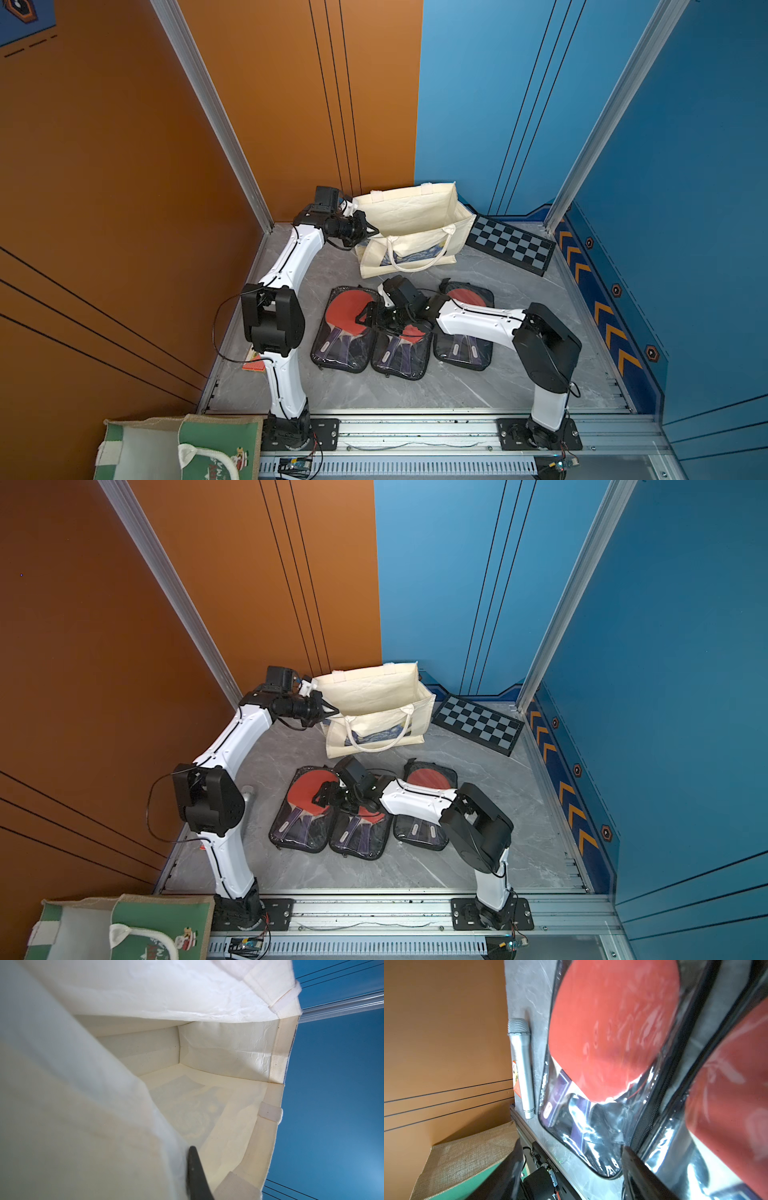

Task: Remove the ping pong set from the canvas bag
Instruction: Place the ping pong set at the center of the board, then place the canvas bag at the center of the board.

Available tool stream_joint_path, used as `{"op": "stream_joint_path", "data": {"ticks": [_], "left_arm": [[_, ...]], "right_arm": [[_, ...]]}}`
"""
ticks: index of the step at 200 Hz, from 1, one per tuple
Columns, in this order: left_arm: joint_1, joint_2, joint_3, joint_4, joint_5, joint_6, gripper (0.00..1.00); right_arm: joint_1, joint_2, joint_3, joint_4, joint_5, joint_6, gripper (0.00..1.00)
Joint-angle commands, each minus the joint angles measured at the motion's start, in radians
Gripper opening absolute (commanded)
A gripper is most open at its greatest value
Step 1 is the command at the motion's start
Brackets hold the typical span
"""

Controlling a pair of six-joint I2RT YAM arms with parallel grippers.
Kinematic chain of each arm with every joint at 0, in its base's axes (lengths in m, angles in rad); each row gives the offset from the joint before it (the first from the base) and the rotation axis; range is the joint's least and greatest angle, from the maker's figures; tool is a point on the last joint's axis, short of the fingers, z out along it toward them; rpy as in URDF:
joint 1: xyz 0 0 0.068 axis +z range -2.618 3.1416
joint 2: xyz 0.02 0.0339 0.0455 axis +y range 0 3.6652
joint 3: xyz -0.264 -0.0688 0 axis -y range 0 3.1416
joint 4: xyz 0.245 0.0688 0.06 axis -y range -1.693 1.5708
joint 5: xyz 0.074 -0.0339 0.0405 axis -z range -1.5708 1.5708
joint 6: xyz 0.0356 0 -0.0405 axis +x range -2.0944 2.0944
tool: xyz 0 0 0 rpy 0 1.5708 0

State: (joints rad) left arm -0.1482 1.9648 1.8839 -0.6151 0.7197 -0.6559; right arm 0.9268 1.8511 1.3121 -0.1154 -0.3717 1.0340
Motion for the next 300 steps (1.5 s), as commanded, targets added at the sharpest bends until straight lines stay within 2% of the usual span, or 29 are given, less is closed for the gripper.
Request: {"op": "stream_joint_path", "data": {"ticks": [1, 17, 34, 66, 95, 117, 129, 161, 185, 230, 260, 281, 300], "left_arm": [[-0.001, -0.044, 0.016, 0.048, 0.060, -0.001, 0.00], [0.001, -0.050, 0.016, 0.048, 0.069, -0.007, 0.00], [0.003, -0.056, 0.015, 0.047, 0.085, -0.015, 0.00], [0.002, -0.075, 0.002, 0.050, 0.111, -0.044, 0.00], [0.001, -0.128, -0.044, 0.049, 0.120, -0.043, 0.13], [0.011, -0.161, -0.071, 0.049, 0.121, -0.040, 0.27], [0.019, -0.172, -0.082, 0.049, 0.123, -0.039, 0.36], [0.025, -0.199, -0.117, 0.048, 0.131, -0.024, 0.45], [0.028, -0.227, -0.144, 0.048, 0.150, 0.014, 0.56], [0.047, -0.286, -0.195, 0.041, 0.166, 0.106, 0.59], [0.042, -0.335, -0.236, 0.008, 0.122, 0.214, 0.60], [0.025, -0.389, -0.286, -0.001, 0.090, 0.302, 0.60], [-0.011, -0.454, -0.357, -0.001, 0.017, 0.394, 0.60]], "right_arm": [[-0.017, -0.071, 0.051, -0.237, 0.038, -0.163, 0.75], [-0.029, -0.127, 0.064, -0.331, 0.044, -0.236, 0.76], [-0.057, -0.195, 0.070, -0.455, 0.143, -0.322, 0.79], [-0.139, -0.211, 0.046, -0.474, 0.210, -0.390, 0.78], [-0.197, -0.216, 0.068, -0.442, 0.239, -0.430, 0.76], [-0.220, -0.176, 0.120, -0.441, 0.235, -0.456, 0.76], [-0.268, -0.148, 0.149, -0.440, 0.222, -0.464, 0.76], [-0.290, -0.094, 0.221, -0.437, 0.209, -0.479, 0.76], [-0.299, -0.070, 0.253, -0.418, 0.203, -0.484, 0.77], [-0.294, -0.026, 0.326, -0.385, 0.167, -0.492, 0.77], [-0.294, -0.003, 0.350, -0.398, 0.144, -0.488, 0.77], [-0.282, -0.030, 0.309, -0.398, 0.132, -0.510, 0.77], [-0.264, -0.065, 0.268, -0.398, 0.135, -0.539, 0.77]]}}
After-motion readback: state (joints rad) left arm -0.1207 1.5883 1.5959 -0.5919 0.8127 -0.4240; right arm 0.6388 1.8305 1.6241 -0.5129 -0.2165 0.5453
